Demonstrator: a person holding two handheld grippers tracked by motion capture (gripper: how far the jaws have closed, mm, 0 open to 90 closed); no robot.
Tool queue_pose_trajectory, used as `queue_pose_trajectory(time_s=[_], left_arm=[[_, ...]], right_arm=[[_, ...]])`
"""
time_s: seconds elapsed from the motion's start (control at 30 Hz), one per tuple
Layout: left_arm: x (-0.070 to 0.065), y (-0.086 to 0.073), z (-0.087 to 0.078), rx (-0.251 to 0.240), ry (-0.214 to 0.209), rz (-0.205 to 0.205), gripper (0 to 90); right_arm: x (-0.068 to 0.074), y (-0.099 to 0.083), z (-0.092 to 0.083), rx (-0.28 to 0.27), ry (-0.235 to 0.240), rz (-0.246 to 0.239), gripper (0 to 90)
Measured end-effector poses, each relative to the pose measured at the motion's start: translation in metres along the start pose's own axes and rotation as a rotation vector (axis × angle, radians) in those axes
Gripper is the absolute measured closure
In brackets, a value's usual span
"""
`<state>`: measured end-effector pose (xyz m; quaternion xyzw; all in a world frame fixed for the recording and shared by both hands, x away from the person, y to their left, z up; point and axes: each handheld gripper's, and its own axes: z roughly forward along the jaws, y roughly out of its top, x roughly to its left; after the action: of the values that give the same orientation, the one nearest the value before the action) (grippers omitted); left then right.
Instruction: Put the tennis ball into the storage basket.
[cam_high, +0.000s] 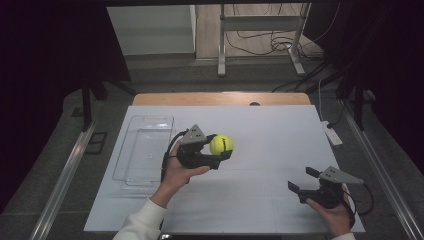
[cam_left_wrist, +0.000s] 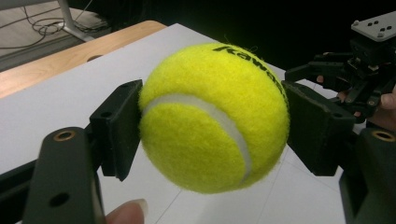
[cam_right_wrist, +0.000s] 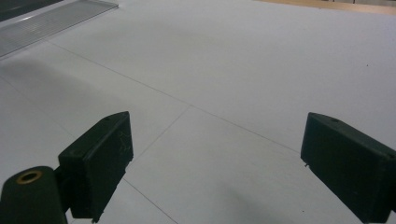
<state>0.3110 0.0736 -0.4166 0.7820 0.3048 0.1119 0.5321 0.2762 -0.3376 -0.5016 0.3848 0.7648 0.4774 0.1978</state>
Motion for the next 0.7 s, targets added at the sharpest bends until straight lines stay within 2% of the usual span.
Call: queue_pose_trajectory(time_s=[0.7], left_arm=[[0.008,0.005,-0.016,-0.045,0.026,-0.006,26.9]], right_arm=[[0.0,0.0,0.0,0.0,-0.003,0.002,9.5]])
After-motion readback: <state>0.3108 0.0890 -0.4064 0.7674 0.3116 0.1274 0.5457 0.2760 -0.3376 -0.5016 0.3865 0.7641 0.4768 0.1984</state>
